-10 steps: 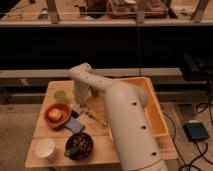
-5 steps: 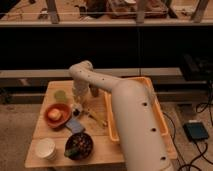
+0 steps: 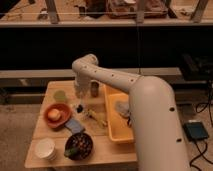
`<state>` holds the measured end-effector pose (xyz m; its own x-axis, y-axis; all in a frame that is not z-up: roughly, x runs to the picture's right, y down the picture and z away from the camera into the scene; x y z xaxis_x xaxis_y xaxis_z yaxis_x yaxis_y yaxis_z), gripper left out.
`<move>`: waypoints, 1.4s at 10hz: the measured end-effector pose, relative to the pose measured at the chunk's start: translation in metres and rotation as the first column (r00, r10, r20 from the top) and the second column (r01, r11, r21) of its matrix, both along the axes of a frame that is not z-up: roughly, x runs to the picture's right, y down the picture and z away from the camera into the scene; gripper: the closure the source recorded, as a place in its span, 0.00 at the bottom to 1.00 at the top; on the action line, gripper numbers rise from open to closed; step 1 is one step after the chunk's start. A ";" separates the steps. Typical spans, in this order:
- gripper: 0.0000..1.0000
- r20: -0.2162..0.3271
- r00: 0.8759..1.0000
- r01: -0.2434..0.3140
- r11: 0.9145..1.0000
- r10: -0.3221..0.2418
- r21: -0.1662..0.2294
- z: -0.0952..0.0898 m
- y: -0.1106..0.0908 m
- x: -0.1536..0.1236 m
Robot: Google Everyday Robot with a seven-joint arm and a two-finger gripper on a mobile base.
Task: Place brush in tray
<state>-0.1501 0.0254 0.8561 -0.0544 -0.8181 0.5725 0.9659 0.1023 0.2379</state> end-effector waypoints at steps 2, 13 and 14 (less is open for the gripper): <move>0.89 0.024 0.998 0.056 0.996 -0.058 0.067 -0.033 -0.017 0.008; 0.89 -0.063 0.993 0.108 0.981 -0.099 0.162 -0.095 -0.048 0.229; 0.89 -0.046 0.991 0.130 0.980 -0.125 0.149 -0.083 -0.034 0.241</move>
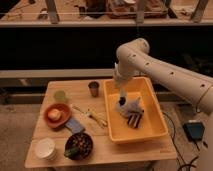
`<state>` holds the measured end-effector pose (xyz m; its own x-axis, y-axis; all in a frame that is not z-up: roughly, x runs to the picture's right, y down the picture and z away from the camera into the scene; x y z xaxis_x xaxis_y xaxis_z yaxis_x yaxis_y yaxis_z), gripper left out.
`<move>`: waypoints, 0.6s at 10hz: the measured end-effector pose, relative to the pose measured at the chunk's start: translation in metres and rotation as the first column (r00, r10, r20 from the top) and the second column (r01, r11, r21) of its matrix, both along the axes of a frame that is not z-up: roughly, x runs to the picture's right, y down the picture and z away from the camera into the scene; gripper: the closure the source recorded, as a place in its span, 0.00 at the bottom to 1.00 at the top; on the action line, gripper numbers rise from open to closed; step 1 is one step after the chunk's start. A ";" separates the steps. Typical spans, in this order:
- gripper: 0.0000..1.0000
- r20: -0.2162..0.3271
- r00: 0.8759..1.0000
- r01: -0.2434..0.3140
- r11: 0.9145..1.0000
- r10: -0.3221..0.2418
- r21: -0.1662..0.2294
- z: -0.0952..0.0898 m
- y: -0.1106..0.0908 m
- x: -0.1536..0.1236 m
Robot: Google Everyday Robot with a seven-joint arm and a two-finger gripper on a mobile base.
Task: Place brush in tray
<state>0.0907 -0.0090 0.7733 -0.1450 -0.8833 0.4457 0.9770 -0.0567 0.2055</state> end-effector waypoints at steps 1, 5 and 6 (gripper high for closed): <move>0.89 0.020 0.999 0.028 0.999 -0.027 -0.019 0.015 0.016 0.008; 0.89 0.185 0.963 0.212 0.974 -0.195 -0.076 0.051 0.068 0.012; 0.88 0.209 0.954 0.236 0.967 -0.213 -0.093 0.052 0.071 0.001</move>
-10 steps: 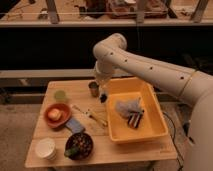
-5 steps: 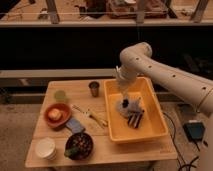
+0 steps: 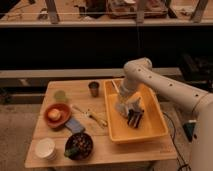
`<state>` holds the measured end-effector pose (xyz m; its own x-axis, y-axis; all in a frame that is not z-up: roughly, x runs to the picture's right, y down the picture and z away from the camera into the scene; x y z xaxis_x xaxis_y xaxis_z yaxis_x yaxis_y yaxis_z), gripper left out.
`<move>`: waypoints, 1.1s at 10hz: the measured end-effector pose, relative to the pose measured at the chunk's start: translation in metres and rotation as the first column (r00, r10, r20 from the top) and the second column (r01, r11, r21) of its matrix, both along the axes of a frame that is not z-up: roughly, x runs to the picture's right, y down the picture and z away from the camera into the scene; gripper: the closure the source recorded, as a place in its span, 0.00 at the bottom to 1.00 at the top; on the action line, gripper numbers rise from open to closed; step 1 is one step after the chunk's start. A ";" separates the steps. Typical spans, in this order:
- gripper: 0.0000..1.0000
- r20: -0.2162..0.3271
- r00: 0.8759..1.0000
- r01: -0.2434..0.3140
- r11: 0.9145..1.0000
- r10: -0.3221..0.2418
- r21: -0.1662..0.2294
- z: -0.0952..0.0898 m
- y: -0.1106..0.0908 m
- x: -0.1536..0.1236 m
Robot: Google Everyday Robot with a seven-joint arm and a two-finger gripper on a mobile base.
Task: Place brush in tray
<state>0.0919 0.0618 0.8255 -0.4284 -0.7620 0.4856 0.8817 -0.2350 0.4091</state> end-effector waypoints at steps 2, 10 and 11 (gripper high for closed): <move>0.70 -0.015 1.000 0.013 0.996 -0.014 -0.093 0.006 0.007 -0.030; 0.20 -0.264 0.929 -0.319 0.923 0.259 -0.215 0.026 0.023 -0.032; 0.20 -0.264 0.925 -0.330 0.922 0.273 -0.203 0.025 0.023 -0.029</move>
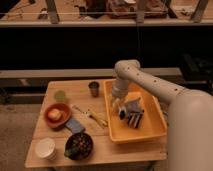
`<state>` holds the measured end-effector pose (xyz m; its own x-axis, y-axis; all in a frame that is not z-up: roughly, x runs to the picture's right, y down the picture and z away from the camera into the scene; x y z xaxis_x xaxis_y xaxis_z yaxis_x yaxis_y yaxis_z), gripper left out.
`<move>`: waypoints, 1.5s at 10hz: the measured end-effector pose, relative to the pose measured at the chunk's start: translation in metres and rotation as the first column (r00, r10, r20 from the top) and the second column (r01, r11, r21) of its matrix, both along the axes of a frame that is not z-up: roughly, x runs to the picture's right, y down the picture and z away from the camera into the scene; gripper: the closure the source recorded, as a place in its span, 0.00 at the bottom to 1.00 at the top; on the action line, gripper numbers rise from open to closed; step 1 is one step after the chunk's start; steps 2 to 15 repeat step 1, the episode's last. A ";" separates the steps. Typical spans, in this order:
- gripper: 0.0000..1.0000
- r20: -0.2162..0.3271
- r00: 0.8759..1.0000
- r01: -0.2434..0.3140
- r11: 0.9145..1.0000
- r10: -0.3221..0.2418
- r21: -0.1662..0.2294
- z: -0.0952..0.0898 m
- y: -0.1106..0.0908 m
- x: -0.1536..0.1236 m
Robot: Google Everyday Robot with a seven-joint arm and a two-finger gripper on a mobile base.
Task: Place brush in tray
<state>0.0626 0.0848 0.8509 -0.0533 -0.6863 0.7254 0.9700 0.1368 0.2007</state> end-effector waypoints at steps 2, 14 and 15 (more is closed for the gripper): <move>0.20 -0.003 1.000 -0.004 1.000 0.004 0.004 0.000 0.000 0.002; 0.20 -0.003 1.000 -0.004 1.000 0.004 0.004 0.000 0.000 0.002; 0.20 -0.003 1.000 -0.004 1.000 0.004 0.004 0.000 0.000 0.002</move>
